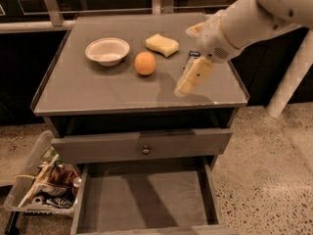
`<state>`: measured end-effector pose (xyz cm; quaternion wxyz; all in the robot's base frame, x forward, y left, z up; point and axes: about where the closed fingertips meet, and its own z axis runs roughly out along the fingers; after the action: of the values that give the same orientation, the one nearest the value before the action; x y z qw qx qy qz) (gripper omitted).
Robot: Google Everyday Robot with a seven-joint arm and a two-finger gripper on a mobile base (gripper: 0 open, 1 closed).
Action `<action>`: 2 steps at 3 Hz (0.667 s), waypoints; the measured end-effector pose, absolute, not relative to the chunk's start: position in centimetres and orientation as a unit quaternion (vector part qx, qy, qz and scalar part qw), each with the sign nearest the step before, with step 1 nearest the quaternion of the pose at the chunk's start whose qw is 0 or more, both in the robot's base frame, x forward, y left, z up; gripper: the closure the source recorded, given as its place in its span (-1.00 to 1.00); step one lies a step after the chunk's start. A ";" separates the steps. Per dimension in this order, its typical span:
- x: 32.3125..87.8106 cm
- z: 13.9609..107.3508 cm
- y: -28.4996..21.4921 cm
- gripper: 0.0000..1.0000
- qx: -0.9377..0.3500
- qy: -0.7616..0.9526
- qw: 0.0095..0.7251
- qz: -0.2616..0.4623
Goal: Place orange into middle drawer
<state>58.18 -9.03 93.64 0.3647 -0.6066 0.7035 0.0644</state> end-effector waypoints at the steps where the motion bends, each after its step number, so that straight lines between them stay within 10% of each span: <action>1: 60.6 91.6 -7.7 -1.00 -0.597 0.706 0.373 0.075; 2: 62.3 89.4 -6.9 -1.00 -0.589 0.712 0.372 0.089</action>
Offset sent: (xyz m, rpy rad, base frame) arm 0.0626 0.0270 -0.0680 0.0836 0.0535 -0.0358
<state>62.28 -6.92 89.42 0.3721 -0.5891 0.7118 0.0886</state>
